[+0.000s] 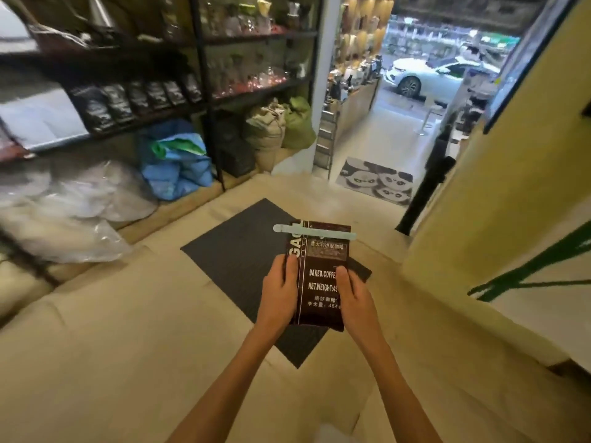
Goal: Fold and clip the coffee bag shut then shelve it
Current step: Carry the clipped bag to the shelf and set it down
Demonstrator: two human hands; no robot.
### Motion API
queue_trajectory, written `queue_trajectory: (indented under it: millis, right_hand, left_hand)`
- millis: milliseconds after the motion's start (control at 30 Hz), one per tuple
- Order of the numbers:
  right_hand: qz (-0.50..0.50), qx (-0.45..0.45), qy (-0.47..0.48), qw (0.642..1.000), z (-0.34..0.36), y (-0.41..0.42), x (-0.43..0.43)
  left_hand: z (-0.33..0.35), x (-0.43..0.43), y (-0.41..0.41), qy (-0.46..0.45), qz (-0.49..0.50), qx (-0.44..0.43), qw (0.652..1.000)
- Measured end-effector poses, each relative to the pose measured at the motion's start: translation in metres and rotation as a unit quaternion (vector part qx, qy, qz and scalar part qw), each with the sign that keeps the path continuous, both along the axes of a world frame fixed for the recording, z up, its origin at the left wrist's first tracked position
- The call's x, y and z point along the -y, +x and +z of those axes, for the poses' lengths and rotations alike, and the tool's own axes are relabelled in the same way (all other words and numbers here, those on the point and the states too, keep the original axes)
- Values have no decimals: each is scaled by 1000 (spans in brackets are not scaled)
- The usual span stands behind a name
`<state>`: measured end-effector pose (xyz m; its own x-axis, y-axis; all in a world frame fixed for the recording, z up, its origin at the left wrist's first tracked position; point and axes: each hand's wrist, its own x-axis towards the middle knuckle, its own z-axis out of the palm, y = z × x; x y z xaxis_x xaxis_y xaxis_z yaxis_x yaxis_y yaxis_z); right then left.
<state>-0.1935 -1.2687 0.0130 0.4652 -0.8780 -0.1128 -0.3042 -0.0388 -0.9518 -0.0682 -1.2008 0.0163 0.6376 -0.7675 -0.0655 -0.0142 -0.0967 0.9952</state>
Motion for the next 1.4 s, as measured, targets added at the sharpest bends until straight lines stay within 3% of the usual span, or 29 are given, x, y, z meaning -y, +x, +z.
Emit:
queue_trajectory:
  millis: [267,367,533,700,933,1100,1167,1300,1400]
  right_hand:
    - [217,11,40,975,-8,252,32]
    - [308,27,52,950,-18,362,26]
    - [473,31,79,877,-10,553,-54]
    - [597,5,67,799,-11,683,-142]
    - [702,-18,27,712,-28,878,-225]
    - [669,10,-70,740,6,1031,-262]
    - [675,30,-115,728,23,1087,-278]
    - [727,-5,-258,636,30,1195,-333]
    - [761,-12,-305,573,25,1275,-387]
  left_hand:
    - [-14,-12,211,-2,227,21,974]
    - [-20,-32,301,1,310,29,950]
    - [-9,-124,444,20,485,33,874]
    - [-12,-213,534,35,595,8,803]
    - [-27,-306,702,11,635,1,773]
    - [-28,-366,831,11,633,-6,774]
    - [-30,-383,876,18,630,-21,776]
    - [-43,-420,963,45,610,-24,790]
    - [-57,-459,1038,72,595,-13,801]
